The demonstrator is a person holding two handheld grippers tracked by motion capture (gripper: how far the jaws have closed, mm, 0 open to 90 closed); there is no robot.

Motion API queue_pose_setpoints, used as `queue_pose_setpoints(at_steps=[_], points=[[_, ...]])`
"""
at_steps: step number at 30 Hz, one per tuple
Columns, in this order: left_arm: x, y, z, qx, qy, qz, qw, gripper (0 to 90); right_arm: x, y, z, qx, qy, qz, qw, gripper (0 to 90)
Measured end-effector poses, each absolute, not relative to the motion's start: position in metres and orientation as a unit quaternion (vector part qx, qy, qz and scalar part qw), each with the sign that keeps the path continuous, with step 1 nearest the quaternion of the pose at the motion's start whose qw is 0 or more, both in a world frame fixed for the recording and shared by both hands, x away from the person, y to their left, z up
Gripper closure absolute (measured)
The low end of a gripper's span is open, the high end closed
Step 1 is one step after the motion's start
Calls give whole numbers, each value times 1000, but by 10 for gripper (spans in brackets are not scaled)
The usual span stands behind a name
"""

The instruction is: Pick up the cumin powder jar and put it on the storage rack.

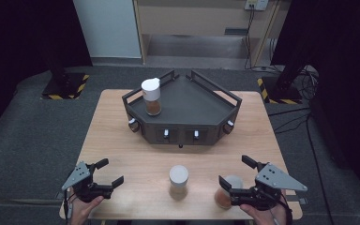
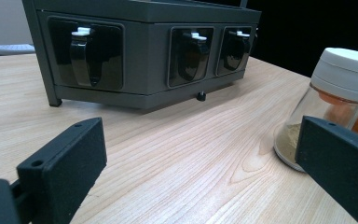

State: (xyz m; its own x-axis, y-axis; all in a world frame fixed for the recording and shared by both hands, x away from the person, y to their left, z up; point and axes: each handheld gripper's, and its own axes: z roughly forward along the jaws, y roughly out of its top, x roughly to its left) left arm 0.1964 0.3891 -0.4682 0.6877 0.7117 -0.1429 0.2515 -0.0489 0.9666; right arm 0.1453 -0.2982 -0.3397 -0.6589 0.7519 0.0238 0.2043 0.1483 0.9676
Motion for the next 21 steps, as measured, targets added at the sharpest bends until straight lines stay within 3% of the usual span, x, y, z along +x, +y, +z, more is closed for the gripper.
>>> queue_pose_setpoints(at_steps=[21], points=[[197,389,-468,699,341,192,598,14,169,-246,-347,330,742,544,211,67]])
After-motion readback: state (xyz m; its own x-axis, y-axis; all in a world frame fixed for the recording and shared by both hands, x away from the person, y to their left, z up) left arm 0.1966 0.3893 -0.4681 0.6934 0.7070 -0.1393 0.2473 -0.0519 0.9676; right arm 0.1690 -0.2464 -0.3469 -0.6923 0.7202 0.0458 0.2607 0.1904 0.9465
